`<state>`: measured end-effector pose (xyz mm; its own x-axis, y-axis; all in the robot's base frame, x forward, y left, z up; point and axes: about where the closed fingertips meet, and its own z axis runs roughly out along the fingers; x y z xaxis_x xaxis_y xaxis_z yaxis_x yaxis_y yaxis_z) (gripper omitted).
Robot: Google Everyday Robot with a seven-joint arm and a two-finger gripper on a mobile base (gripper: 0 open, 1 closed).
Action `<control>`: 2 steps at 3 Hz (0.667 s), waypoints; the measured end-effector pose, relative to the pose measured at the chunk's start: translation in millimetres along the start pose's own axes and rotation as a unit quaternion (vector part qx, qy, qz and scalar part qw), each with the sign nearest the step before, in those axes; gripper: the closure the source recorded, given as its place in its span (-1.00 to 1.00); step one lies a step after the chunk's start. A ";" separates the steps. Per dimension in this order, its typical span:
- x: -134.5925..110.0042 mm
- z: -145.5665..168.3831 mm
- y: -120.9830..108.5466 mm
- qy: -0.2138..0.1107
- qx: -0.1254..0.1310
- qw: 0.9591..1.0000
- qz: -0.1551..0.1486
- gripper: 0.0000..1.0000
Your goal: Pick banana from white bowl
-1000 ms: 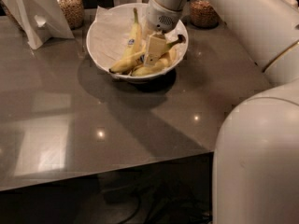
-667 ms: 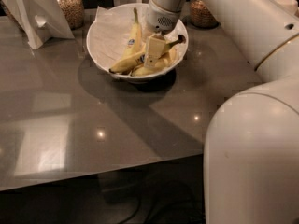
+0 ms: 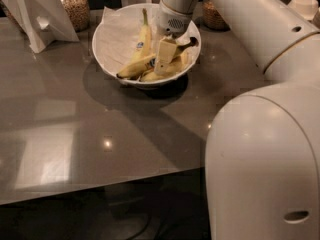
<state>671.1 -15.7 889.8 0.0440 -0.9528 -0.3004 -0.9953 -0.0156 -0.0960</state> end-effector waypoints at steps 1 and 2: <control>2.4 -0.4 -1.7 0.000 -0.004 1.000 0.003 0.51; 3.6 -7.9 -2.3 -0.003 0.000 1.000 0.000 0.96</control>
Offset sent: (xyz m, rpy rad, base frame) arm -0.0129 -0.0217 0.0199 -0.0179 0.0416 0.0152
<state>672.8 -21.4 896.5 0.0440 -0.9509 -0.3064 -0.9954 -0.0155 -0.0950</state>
